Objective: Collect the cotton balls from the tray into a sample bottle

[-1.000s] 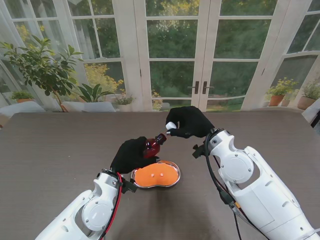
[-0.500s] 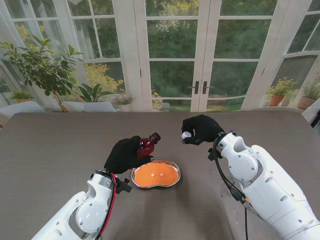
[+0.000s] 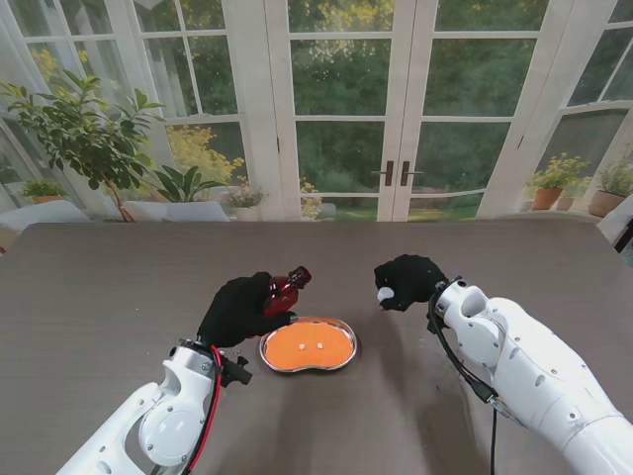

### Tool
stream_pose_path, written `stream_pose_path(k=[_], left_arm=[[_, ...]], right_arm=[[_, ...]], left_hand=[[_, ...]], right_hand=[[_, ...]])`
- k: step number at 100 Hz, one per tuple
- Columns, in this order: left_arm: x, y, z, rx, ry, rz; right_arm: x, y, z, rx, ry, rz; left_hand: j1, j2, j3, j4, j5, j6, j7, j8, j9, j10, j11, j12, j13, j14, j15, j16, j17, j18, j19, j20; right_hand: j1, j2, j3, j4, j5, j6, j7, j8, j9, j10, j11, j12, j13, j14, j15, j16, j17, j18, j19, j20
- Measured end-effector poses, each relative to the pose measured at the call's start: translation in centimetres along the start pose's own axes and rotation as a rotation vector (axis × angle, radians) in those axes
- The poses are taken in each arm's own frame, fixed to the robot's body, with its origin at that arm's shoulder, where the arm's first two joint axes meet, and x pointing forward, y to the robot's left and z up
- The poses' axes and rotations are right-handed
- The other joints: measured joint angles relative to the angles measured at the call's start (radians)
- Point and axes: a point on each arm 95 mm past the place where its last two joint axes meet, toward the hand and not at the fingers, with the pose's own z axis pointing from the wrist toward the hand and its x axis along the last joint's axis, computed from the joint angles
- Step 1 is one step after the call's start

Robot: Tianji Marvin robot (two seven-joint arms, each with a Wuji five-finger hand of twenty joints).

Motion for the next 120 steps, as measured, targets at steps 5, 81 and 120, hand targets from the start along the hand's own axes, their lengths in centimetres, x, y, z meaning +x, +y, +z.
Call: stream_pose_path(k=[5, 81, 120], left_arm=[[-0.1, 0.0, -0.1, -0.003, -0.004, 0.003], [-0.7, 0.5, -1.1, -0.039, -0.041, 0.005], [-0.7, 0.6, -1.2, -0.049, -0.045, 0.006]], right_arm=[[-0.3, -0.5, 0.0, 0.017, 0.000, -0.004], [-2.2, -5.1, -0.3, 0.135, 0.052, -0.096], [-2.2, -6.6, -0.3, 0.158, 0.064, -0.101]], left_hand=[[0.000, 0.000, 0.000, 0.000, 0.000, 0.000, 0.000, 0.000, 0.000, 0.000, 0.000, 0.000, 0.000, 0.000, 0.000, 0.000, 0.000, 0.000, 0.000, 0.000], [0.000, 0.000, 0.000, 0.000, 0.000, 0.000, 0.000, 0.000, 0.000, 0.000, 0.000, 0.000, 0.000, 0.000, 0.000, 0.000, 0.000, 0.000, 0.000, 0.000], [0.000, 0.000, 0.000, 0.000, 0.000, 0.000, 0.000, 0.000, 0.000, 0.000, 0.000, 0.000, 0.000, 0.000, 0.000, 0.000, 0.000, 0.000, 0.000, 0.000]], right_hand=[[0.000, -0.007, 0.006, 0.000, -0.001, 0.000, 0.000, -0.008, 0.000, -0.001, 0.000, 0.000, 0.000, 0.000, -0.008, -0.009, 0.000, 0.000, 0.000, 0.000], [-0.051, -0.039, 0.060, -0.008, -0.009, -0.034, 0.020, -0.010, -0.040, -0.013, 0.013, -0.018, 0.000, -0.016, -0.096, -0.035, -0.022, -0.010, 0.000, -0.016], [-0.122, -0.048, 0.081, 0.118, -0.007, -0.043, -0.034, 0.169, -0.080, -0.015, 0.027, -0.053, 0.000, -0.025, -0.125, -0.036, -0.029, -0.013, -0.001, -0.025]])
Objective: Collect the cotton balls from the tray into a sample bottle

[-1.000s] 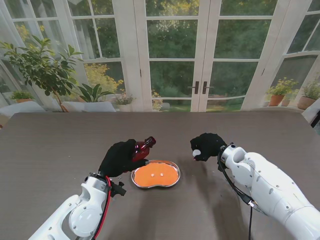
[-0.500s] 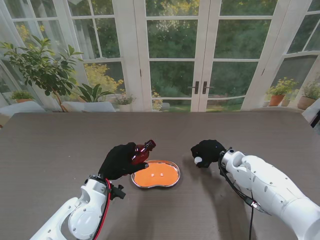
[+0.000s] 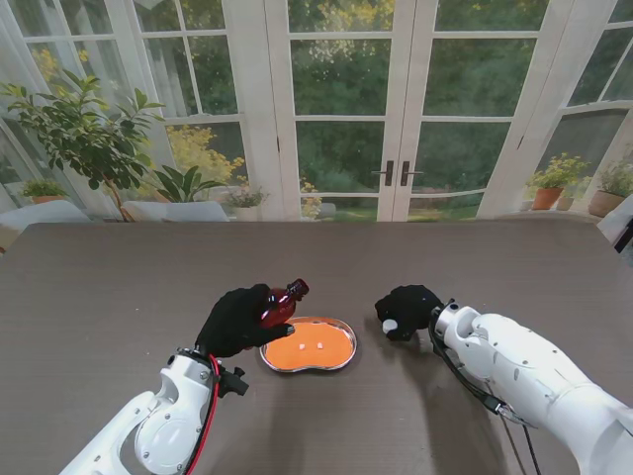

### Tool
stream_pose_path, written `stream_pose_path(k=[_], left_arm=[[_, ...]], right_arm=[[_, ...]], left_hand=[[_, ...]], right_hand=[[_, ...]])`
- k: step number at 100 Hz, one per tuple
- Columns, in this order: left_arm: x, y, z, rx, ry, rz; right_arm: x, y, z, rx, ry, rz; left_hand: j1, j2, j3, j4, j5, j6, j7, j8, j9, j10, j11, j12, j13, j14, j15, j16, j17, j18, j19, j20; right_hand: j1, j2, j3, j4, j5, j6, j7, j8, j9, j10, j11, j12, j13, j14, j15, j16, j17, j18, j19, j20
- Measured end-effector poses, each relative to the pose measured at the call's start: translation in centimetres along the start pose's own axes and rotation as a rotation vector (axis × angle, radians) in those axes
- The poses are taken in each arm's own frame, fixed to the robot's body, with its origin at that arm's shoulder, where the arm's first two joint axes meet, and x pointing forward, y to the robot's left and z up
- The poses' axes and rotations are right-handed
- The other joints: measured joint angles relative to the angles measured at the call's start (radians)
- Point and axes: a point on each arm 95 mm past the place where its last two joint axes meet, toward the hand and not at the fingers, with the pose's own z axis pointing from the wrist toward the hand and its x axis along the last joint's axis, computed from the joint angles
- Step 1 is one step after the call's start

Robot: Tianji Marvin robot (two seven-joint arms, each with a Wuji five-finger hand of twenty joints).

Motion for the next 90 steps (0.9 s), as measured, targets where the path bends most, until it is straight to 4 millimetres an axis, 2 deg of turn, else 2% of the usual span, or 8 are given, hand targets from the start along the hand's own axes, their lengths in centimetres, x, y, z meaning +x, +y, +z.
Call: stream_pose_path(k=[11, 31, 79, 90], left_arm=[[-0.01, 0.00, 0.00, 0.000, 0.000, -0.001], [0.03, 0.05, 0.03, -0.002, 0.000, -0.004], [0.01, 0.05, 0.07, -0.006, 0.001, -0.005], [0.00, 0.06, 0.07, -0.008, 0.001, -0.005]], right_arm=[[-0.06, 0.06, 0.03, 0.009, 0.000, 0.002], [-0.12, 0.26, 0.20, 0.026, 0.005, 0.001], [-0.16, 0.41, 0.31, 0.045, 0.020, -0.003], [-0.16, 0.46, 0.28, 0.051, 0.020, -0.003]], left_hand=[[0.000, 0.000, 0.000, 0.000, 0.000, 0.000, 0.000, 0.000, 0.000, 0.000, 0.000, 0.000, 0.000, 0.000, 0.000, 0.000, 0.000, 0.000, 0.000, 0.000], [0.000, 0.000, 0.000, 0.000, 0.000, 0.000, 0.000, 0.000, 0.000, 0.000, 0.000, 0.000, 0.000, 0.000, 0.000, 0.000, 0.000, 0.000, 0.000, 0.000], [0.000, 0.000, 0.000, 0.000, 0.000, 0.000, 0.000, 0.000, 0.000, 0.000, 0.000, 0.000, 0.000, 0.000, 0.000, 0.000, 0.000, 0.000, 0.000, 0.000], [0.000, 0.000, 0.000, 0.000, 0.000, 0.000, 0.000, -0.001, 0.000, 0.000, 0.000, 0.000, 0.000, 0.000, 0.000, 0.000, 0.000, 0.000, 0.000, 0.000]], right_hand=[[-0.013, -0.028, 0.001, 0.000, -0.001, -0.005, -0.002, 0.037, -0.015, 0.000, 0.006, 0.000, 0.000, -0.001, -0.014, 0.000, -0.009, -0.001, -0.003, 0.000], [-0.026, -0.076, 0.013, 0.000, -0.004, -0.005, 0.006, 0.039, -0.026, -0.001, 0.009, 0.000, 0.000, -0.010, -0.023, 0.000, -0.010, -0.011, -0.005, 0.000], [-0.027, -0.078, 0.013, 0.001, -0.017, 0.005, 0.008, 0.061, -0.039, -0.002, 0.012, -0.005, 0.000, -0.012, -0.023, 0.000, -0.021, -0.016, -0.007, 0.000], [-0.069, -0.078, 0.013, 0.001, -0.047, 0.006, 0.008, 0.062, -0.073, -0.002, 0.011, -0.006, 0.000, -0.012, -0.045, -0.002, -0.035, -0.023, -0.011, 0.000]])
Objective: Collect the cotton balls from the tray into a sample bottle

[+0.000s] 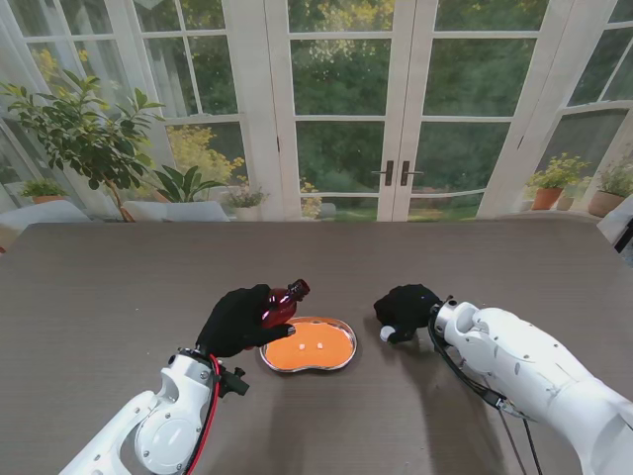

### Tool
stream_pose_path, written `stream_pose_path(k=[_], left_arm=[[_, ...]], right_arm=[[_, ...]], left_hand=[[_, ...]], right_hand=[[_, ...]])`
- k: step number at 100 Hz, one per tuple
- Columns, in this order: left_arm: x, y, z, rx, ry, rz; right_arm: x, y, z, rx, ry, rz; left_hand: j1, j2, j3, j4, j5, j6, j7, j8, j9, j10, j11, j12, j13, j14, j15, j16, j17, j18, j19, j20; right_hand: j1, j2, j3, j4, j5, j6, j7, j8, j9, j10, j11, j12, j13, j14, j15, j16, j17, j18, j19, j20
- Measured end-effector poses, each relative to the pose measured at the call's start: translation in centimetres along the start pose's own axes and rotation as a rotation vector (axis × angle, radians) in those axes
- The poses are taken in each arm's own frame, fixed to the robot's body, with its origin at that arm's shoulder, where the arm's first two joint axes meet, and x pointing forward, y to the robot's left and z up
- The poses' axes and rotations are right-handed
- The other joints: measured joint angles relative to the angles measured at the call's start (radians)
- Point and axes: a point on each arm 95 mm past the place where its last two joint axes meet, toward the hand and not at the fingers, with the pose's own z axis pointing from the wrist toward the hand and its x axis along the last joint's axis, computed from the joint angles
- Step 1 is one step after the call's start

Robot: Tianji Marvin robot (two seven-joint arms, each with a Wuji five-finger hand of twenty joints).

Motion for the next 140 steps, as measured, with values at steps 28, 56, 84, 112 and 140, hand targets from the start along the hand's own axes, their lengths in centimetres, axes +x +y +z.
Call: stream_pose_path(k=[28, 56, 84, 112, 140], left_arm=[[-0.1, 0.0, -0.1, -0.001, -0.004, 0.002], [-0.1, 0.0, -0.3, 0.004, -0.008, 0.002], [-0.1, -0.1, -0.3, 0.017, -0.006, -0.003], [-0.1, -0.4, -0.2, 0.024, -0.008, -0.007], [0.0, -0.8, -0.5, 0.036, -0.004, 0.008]], right_arm=[[0.6, 2.2, -0.1, -0.076, -0.065, 0.041], [3.0, 5.8, 0.6, -0.221, -0.032, 0.067], [7.7, 7.9, 2.3, -0.309, 0.054, 0.113], [11.2, 7.7, 3.8, -0.300, 0.121, 0.097], [12.4, 5.9, 5.8, -0.258, 0.155, 0.055]], left_hand=[[0.000, 0.000, 0.000, 0.000, 0.000, 0.000, 0.000, 0.000, 0.000, 0.000, 0.000, 0.000, 0.000, 0.000, 0.000, 0.000, 0.000, 0.000, 0.000, 0.000], [0.000, 0.000, 0.000, 0.000, 0.000, 0.000, 0.000, -0.001, 0.000, 0.000, 0.000, 0.002, 0.000, 0.000, 0.000, 0.000, 0.000, 0.000, 0.000, 0.000], [0.000, 0.000, 0.000, 0.000, 0.000, 0.000, 0.001, -0.001, 0.000, 0.000, 0.000, 0.006, 0.000, 0.000, 0.000, 0.000, 0.000, 0.000, 0.000, 0.000], [0.000, 0.000, 0.000, 0.000, 0.000, 0.000, 0.001, -0.001, 0.000, 0.000, 0.000, 0.006, 0.000, 0.000, 0.000, 0.000, 0.000, 0.000, 0.000, 0.000], [0.000, 0.000, 0.000, 0.000, 0.000, 0.000, 0.001, -0.001, 0.000, 0.000, 0.000, 0.006, 0.000, 0.000, 0.000, 0.000, 0.000, 0.000, 0.000, 0.000]], right_hand=[[-0.070, 0.132, -0.014, 0.000, -0.117, 0.028, -0.144, -0.053, -0.058, 0.002, -0.027, -0.040, -0.017, 0.000, -0.042, -0.008, -0.037, 0.000, -0.006, 0.000], [-0.015, 0.141, -0.014, 0.000, 0.031, -0.039, -0.139, -0.054, 0.003, 0.006, -0.025, -0.049, -0.015, 0.004, -0.036, -0.008, -0.009, 0.000, -0.006, 0.000], [0.024, 0.077, -0.013, 0.000, 0.137, -0.071, -0.143, -0.054, 0.092, 0.003, 0.000, -0.010, 0.000, 0.005, 0.120, 0.019, 0.045, 0.000, 0.010, 0.000], [0.057, 0.034, -0.012, 0.000, 0.138, -0.090, -0.154, -0.079, 0.093, 0.001, 0.014, 0.029, 0.000, 0.001, 0.213, 0.048, 0.063, 0.000, 0.024, 0.000], [0.071, -0.011, -0.012, 0.000, 0.153, -0.107, -0.180, -0.088, 0.115, -0.012, 0.076, 0.094, 0.000, -0.003, 0.307, 0.079, 0.079, 0.006, 0.036, 0.000]])
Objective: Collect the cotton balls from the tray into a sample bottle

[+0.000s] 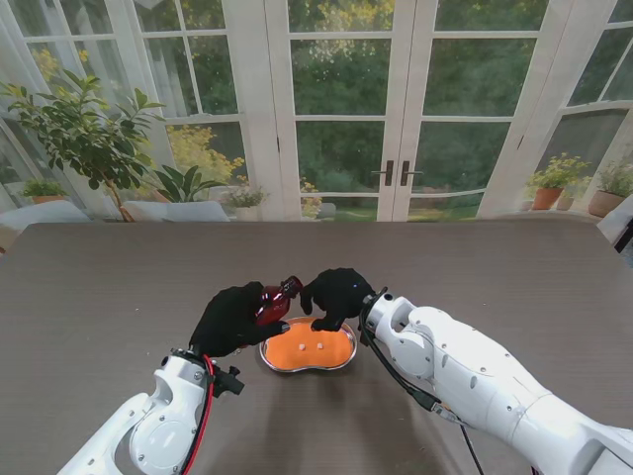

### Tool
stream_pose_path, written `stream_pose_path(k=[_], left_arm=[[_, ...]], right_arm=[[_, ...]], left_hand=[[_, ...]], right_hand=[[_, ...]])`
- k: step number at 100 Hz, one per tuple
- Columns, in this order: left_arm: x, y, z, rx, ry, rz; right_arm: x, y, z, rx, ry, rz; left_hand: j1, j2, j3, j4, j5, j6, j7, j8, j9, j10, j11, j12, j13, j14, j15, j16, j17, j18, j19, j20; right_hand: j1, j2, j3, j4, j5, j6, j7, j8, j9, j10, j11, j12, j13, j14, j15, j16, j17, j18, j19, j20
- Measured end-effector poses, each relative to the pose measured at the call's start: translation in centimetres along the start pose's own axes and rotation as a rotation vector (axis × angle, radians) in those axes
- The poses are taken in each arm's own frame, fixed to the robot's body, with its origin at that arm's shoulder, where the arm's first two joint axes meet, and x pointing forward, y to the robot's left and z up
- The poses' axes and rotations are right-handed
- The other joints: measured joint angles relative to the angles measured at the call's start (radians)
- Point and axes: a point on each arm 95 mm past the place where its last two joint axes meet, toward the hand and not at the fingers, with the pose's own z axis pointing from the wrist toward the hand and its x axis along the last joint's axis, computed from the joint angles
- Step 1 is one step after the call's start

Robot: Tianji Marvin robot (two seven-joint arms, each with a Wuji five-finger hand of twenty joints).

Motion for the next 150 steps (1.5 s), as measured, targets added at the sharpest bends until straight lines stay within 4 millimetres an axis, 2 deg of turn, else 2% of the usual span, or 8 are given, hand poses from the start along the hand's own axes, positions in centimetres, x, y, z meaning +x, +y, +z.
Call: stream_pose_path(k=[23, 55, 62, 120, 150], left_arm=[[0.0, 0.0, 0.0, -0.001, 0.007, -0.004], [0.1, 0.0, 0.1, 0.000, 0.015, -0.007], [0.1, 0.0, 0.1, 0.000, 0.015, -0.007], [0.1, 0.0, 0.2, -0.004, 0.018, -0.014], [0.1, 0.1, 0.1, -0.006, 0.018, -0.013]], right_arm=[[0.4, -1.0, 0.5, 0.026, 0.007, -0.023], [0.8, -2.6, 1.1, 0.061, 0.024, -0.061], [0.9, -2.8, 1.2, 0.059, 0.020, -0.063], [2.0, -5.3, 2.3, 0.051, 0.033, -0.126], [1.8, -6.1, 2.4, 0.067, 0.034, -0.156]], left_hand=[[0.000, 0.000, 0.000, 0.000, 0.000, 0.000, 0.000, 0.000, 0.000, 0.000, 0.000, 0.000, 0.000, 0.000, 0.000, 0.000, 0.000, 0.000, 0.000, 0.000], [0.000, 0.000, 0.000, 0.000, 0.000, 0.000, 0.000, 0.000, 0.000, 0.000, 0.000, 0.001, 0.000, 0.000, 0.000, 0.000, 0.000, 0.000, 0.000, 0.000], [0.000, 0.000, 0.000, 0.000, 0.000, 0.000, 0.000, 0.000, 0.000, 0.000, 0.000, 0.001, 0.000, 0.000, 0.000, 0.000, 0.000, 0.000, 0.000, 0.000], [0.000, 0.000, 0.000, 0.000, 0.000, 0.000, 0.000, 0.000, 0.000, 0.000, 0.000, 0.001, 0.000, 0.000, 0.000, 0.000, 0.000, 0.000, 0.000, 0.000], [0.000, 0.000, 0.000, 0.000, 0.000, 0.000, 0.000, 0.000, 0.000, 0.000, 0.000, 0.002, 0.000, 0.000, 0.000, 0.000, 0.000, 0.000, 0.000, 0.000]], right_hand=[[0.002, 0.000, 0.000, 0.000, 0.012, -0.008, -0.026, -0.002, 0.038, -0.017, 0.045, 0.057, 0.011, -0.008, 0.073, 0.032, 0.018, 0.002, 0.013, 0.000], [0.001, 0.000, 0.000, 0.000, 0.049, -0.009, -0.052, -0.012, 0.124, -0.039, 0.064, 0.081, 0.022, -0.008, 0.173, 0.088, 0.083, 0.017, 0.042, 0.000], [0.000, -0.023, 0.000, 0.000, 0.049, -0.009, -0.052, -0.012, 0.135, -0.042, 0.064, 0.081, 0.022, -0.008, 0.184, 0.095, 0.092, 0.027, 0.046, 0.000], [-0.014, -0.100, 0.000, 0.000, 0.097, -0.027, -0.053, -0.012, 0.146, -0.049, 0.060, 0.092, 0.023, -0.008, 0.192, 0.098, 0.103, 0.027, 0.050, 0.000], [0.000, -0.101, 0.000, 0.000, 0.109, -0.030, -0.053, -0.024, 0.146, -0.050, 0.060, 0.097, 0.023, -0.008, 0.192, 0.098, 0.103, 0.027, 0.050, 0.000]])
